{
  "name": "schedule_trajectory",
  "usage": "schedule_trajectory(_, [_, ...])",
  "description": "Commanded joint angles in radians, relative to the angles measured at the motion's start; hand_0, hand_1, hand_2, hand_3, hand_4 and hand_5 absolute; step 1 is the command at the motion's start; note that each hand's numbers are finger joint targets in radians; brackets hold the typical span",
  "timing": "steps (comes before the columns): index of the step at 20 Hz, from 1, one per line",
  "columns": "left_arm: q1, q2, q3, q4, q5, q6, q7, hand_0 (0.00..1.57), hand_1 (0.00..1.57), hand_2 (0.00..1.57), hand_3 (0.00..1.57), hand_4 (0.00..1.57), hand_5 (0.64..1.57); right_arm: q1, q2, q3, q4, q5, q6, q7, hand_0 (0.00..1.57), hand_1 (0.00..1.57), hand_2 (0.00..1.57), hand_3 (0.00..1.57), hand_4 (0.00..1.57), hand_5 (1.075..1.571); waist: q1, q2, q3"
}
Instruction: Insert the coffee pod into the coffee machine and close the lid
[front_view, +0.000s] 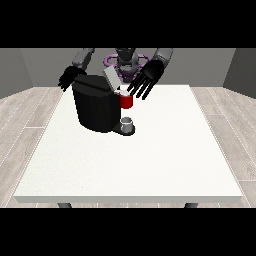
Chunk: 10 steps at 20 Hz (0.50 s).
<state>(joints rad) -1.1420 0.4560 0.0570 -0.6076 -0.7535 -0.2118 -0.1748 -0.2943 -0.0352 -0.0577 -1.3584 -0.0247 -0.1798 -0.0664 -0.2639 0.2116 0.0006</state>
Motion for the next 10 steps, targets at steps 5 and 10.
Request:
schedule_trajectory(5, [0.057,-0.041,0.001,-0.034,-0.002,0.008,0.001,0.00,0.00,0.00,0.00,0.00,1.571,0.069,0.012,-0.019,0.032,-0.034,0.022,-0.058,0.00,0.00,0.00,0.00,0.41,1.571,0.042,-0.059,-0.0002])
schedule_trajectory(10, [0.107,-0.117,0.043,-0.038,0.064,-0.021,0.055,0.00,0.00,0.00,0.00,0.00,1.571,0.119,-0.004,-0.016,0.014,-0.033,0.027,-0.008,0.00,0.00,0.00,0.00,0.42,1.571,0.069,-0.180,-0.0004])
